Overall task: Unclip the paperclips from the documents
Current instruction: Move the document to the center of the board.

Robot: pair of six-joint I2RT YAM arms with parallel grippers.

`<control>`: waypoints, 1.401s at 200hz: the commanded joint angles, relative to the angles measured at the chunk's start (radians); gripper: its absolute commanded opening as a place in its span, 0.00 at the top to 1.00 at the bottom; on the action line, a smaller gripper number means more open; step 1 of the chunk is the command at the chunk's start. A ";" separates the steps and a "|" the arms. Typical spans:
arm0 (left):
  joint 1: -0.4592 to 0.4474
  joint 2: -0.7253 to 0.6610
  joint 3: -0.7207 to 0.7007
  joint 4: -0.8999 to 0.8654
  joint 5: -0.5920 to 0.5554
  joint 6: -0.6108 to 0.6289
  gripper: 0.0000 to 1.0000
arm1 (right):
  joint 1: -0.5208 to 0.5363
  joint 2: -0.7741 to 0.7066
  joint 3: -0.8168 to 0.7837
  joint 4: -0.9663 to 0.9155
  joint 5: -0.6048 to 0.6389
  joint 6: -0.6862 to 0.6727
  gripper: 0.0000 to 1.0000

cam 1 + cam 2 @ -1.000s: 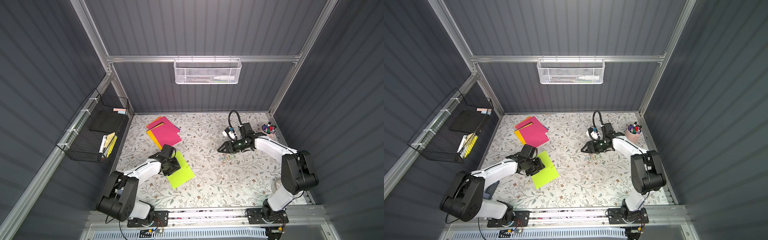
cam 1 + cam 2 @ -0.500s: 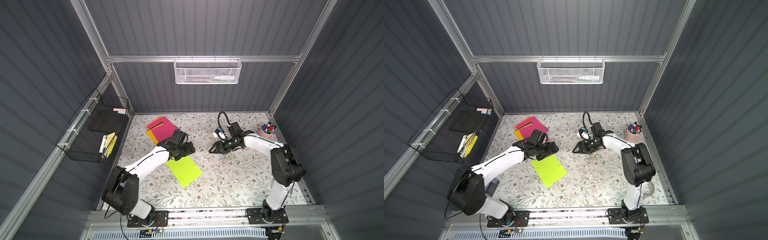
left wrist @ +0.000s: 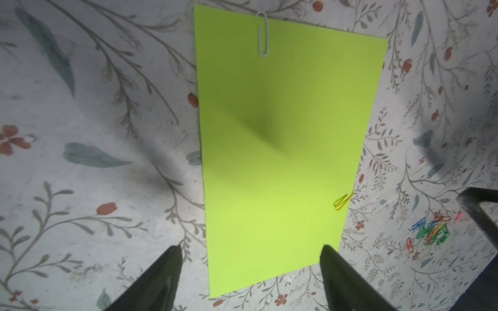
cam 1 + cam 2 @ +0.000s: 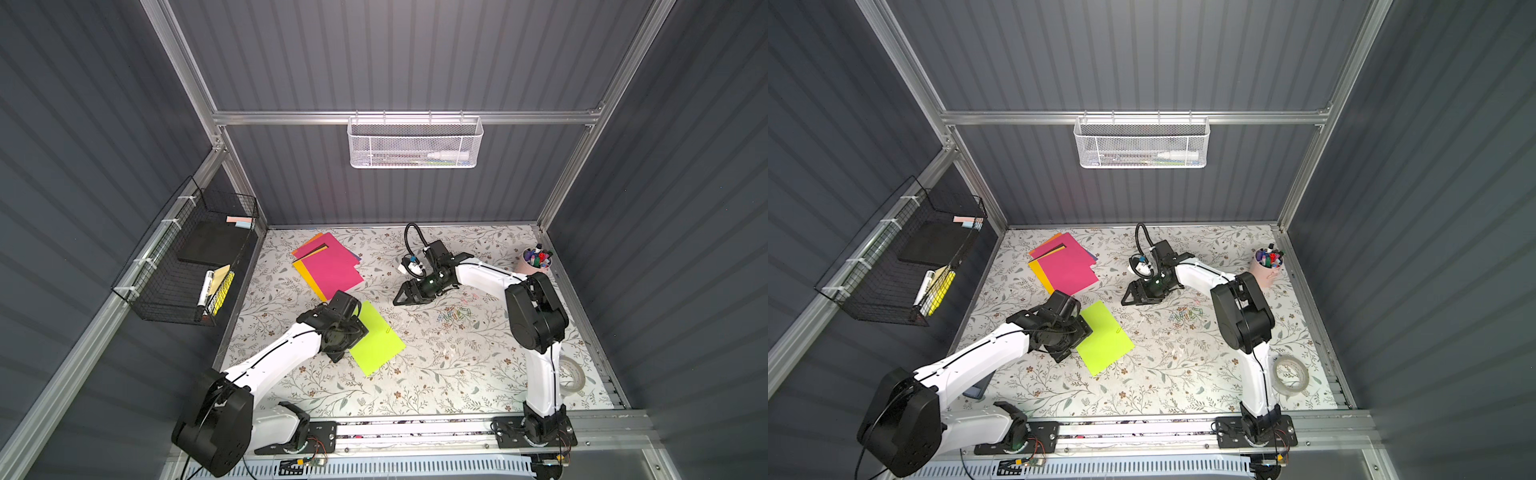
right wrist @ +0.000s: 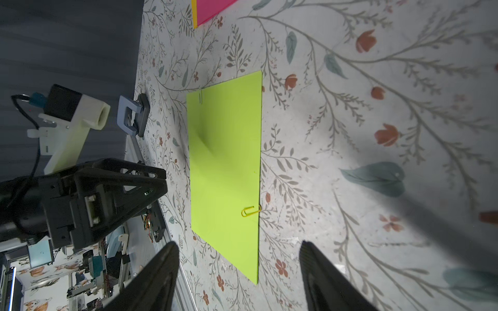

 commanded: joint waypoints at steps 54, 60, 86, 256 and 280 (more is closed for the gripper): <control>0.031 0.134 0.035 0.087 -0.082 -0.051 0.16 | 0.019 0.029 0.042 -0.050 0.007 -0.016 0.25; 0.031 0.143 0.035 0.083 -0.085 -0.051 0.16 | 0.020 0.027 0.038 -0.048 0.005 -0.016 0.25; 0.030 0.206 0.000 0.114 -0.082 -0.043 0.15 | 0.021 0.023 0.030 -0.036 0.002 -0.010 0.25; 0.015 0.492 0.102 0.370 0.148 0.375 0.31 | 0.023 0.088 0.091 -0.121 0.268 0.167 0.19; 0.014 0.500 0.075 0.389 0.180 0.385 0.34 | 0.023 0.120 0.116 -0.159 0.320 0.189 0.19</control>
